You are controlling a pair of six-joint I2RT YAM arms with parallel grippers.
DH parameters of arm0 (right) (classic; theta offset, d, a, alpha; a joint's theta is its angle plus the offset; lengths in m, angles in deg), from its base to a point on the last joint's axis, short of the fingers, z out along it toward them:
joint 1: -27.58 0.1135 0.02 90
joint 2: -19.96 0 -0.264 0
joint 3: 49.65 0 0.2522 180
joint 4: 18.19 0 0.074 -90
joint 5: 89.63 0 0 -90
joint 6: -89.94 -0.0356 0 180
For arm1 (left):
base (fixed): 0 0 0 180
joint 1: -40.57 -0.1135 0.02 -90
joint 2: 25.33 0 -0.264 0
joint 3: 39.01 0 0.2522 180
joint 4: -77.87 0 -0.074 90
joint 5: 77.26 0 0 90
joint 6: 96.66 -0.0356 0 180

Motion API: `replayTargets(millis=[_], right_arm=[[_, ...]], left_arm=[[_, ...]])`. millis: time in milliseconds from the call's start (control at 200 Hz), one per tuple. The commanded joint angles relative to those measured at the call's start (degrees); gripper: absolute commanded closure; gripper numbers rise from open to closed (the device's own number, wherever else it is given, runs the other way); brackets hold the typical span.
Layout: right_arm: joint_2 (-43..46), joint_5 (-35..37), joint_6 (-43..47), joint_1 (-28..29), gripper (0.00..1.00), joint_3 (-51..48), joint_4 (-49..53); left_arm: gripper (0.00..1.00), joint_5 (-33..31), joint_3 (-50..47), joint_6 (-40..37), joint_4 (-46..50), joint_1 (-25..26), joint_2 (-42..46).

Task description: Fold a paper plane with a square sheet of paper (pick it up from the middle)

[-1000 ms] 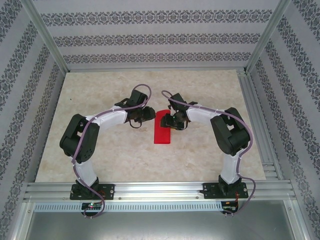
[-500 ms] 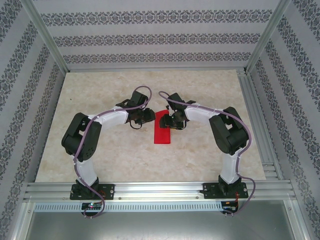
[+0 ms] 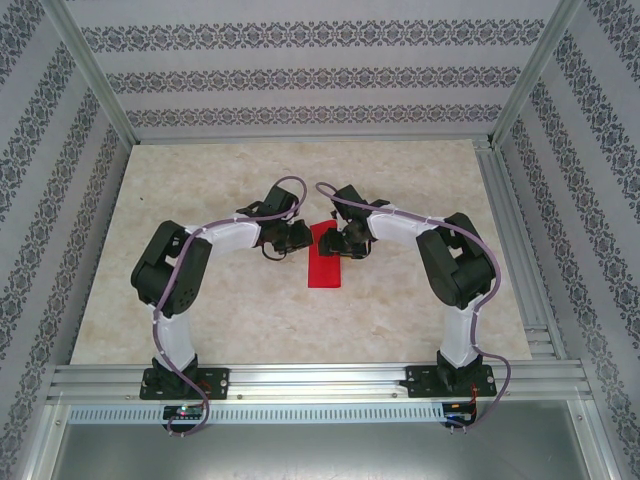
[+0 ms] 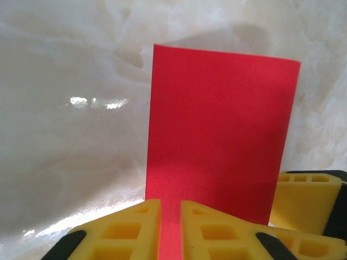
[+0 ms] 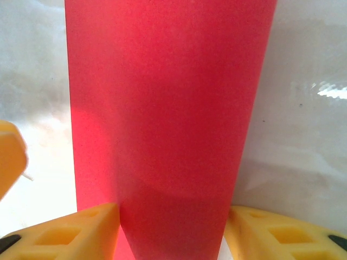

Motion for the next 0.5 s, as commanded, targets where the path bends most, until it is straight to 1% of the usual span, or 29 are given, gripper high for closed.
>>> replayTargets(millis=[0,140,495], right_arm=[[-5.9,4.8,1.0,0.8,0.43,-1.7,1.5],[-6.6,5.2,1.0,1.2,0.44,-1.4,1.7],[-7.5,5.7,0.9,1.5,0.44,-1.3,1.7]], left_arm=[[0.84,2.1,1.3,0.6,-2.1,0.0,-1.1],[0.85,2.2,1.4,0.3,-1.8,0.0,-1.4],[0.90,5.4,1.2,0.8,-3.6,0.0,-3.1]])
